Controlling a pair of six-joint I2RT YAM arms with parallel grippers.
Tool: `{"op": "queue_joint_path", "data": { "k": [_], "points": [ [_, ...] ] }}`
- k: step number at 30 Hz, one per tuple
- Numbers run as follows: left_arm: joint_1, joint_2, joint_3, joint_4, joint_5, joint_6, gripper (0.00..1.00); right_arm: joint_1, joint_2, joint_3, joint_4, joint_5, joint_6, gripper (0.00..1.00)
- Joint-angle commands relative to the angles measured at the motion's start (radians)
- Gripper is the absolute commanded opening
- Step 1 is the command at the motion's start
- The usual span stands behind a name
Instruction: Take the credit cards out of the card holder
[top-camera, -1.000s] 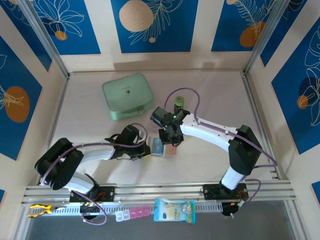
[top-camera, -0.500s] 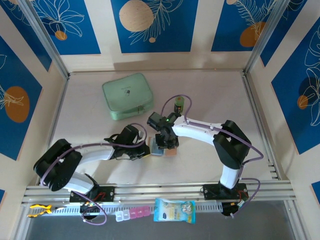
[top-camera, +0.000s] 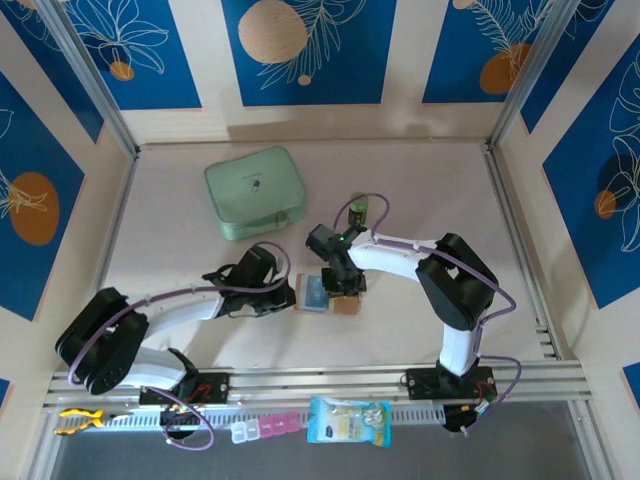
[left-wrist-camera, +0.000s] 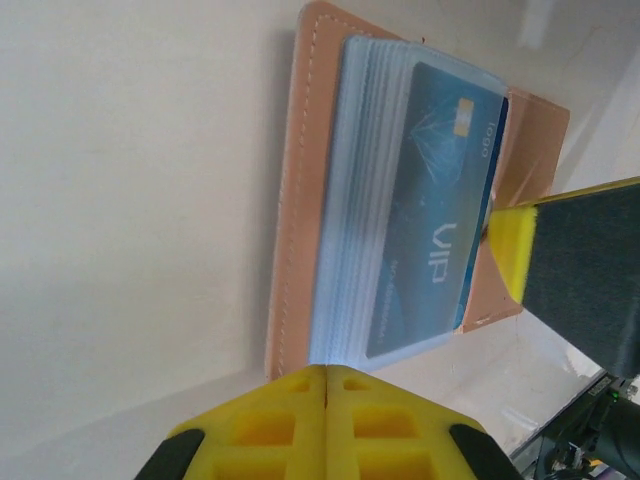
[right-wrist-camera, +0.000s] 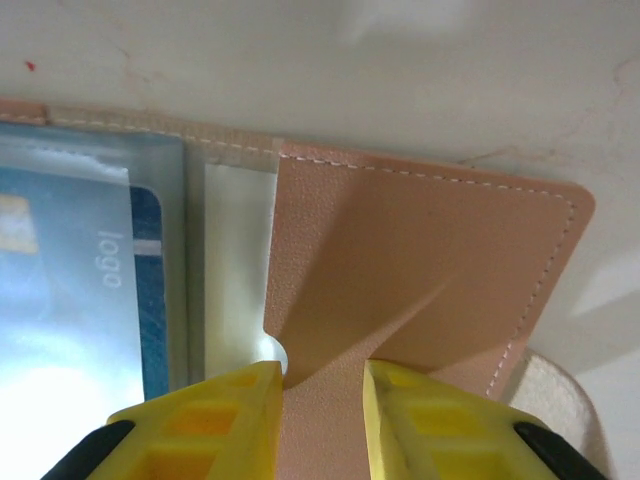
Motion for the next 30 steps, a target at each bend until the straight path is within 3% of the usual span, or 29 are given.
{"op": "queue_joint_path", "data": {
  "k": [1,20,30],
  "points": [
    [-0.010,0.026,0.034,-0.012,-0.024,0.026,0.04,-0.004,0.037,-0.012,0.022,0.020,-0.035,0.29],
    [-0.008,0.127,0.033,0.021,-0.034,0.037,0.00,0.015,0.046,0.025,-0.051,0.101,-0.097,0.26],
    [-0.008,0.140,-0.025,0.054,-0.016,0.008,0.00,0.007,-0.038,-0.029,-0.117,0.142,-0.011,0.47]
  ]
}}
